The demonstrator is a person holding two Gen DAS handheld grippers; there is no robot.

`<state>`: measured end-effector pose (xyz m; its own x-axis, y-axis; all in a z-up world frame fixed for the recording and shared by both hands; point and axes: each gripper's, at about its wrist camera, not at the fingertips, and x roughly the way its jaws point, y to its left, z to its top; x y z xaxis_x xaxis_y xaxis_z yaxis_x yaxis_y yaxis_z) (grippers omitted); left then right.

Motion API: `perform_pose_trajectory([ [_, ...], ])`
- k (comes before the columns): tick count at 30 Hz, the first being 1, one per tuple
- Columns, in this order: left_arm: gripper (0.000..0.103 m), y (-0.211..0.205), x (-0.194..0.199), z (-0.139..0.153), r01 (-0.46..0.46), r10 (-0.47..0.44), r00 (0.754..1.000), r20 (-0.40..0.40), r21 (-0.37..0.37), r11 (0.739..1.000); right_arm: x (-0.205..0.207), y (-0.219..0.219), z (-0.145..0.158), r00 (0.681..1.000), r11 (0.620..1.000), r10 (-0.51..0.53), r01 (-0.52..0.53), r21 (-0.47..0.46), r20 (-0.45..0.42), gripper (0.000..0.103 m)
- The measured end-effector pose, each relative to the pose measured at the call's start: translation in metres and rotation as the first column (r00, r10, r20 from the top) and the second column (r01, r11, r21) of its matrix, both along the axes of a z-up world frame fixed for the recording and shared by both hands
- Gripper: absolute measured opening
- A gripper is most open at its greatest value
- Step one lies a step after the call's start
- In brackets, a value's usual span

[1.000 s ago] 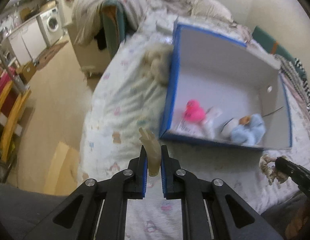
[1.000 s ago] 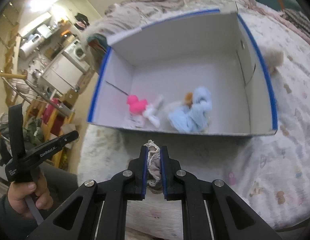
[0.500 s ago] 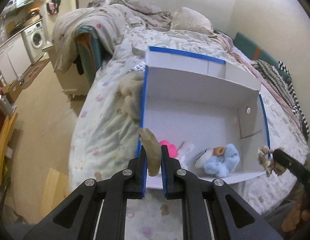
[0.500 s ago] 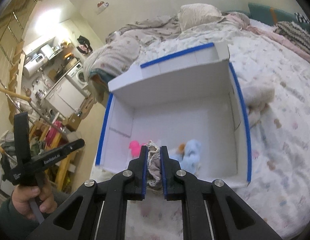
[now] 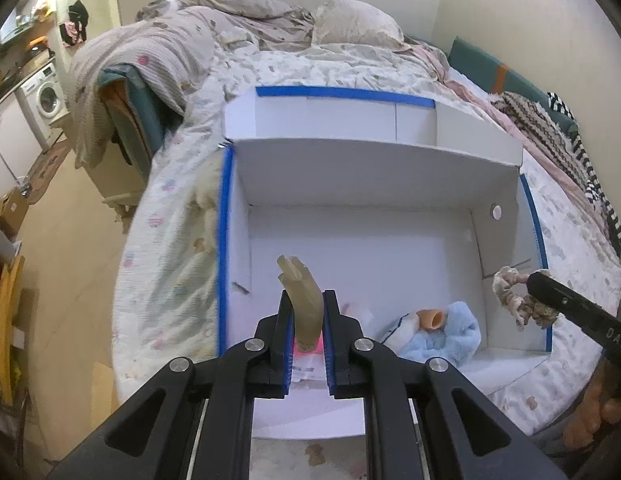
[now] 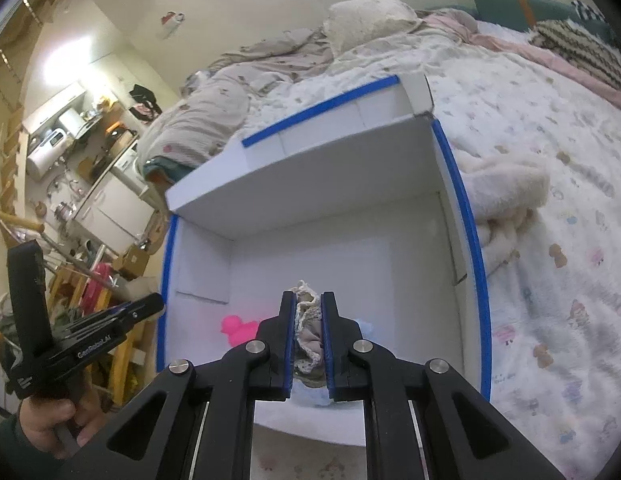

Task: Organize soft objects
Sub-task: 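Carry the tan piece with the left tool while the right tool carries the lace scrunchie into the box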

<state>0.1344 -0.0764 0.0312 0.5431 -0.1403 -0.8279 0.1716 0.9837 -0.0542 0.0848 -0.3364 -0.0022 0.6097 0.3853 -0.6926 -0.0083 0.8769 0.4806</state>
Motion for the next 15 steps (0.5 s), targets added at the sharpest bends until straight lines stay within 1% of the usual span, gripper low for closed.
perform_pose_trajectory([
  [4,0.011,-0.011,0.007,-0.017,0.020,-0.020,1.000,-0.022,-0.005,1.000,0.005,0.002,-0.012,1.000,1.000,-0.004,0.004,-0.008,-0.022,0.014],
  [7,0.011,-0.019,0.007,-0.030,0.028,-0.029,0.999,-0.019,-0.004,1.000,0.010,0.006,-0.021,0.999,1.000,-0.003,0.003,-0.016,-0.044,0.014],
  [11,0.011,-0.026,0.010,-0.043,0.030,-0.030,0.999,-0.041,-0.011,0.999,0.014,0.016,-0.030,0.998,0.999,0.015,-0.017,-0.033,-0.068,0.014],
  [14,0.012,-0.032,0.012,-0.050,0.030,-0.029,0.999,-0.037,0.017,0.999,0.016,0.023,-0.033,0.997,0.998,0.026,-0.030,-0.048,-0.077,0.014],
  [15,0.012,-0.032,0.012,-0.052,0.029,-0.028,0.999,-0.043,0.016,0.999,0.016,0.024,-0.034,0.996,0.998,0.027,-0.031,-0.049,-0.080,0.014],
])
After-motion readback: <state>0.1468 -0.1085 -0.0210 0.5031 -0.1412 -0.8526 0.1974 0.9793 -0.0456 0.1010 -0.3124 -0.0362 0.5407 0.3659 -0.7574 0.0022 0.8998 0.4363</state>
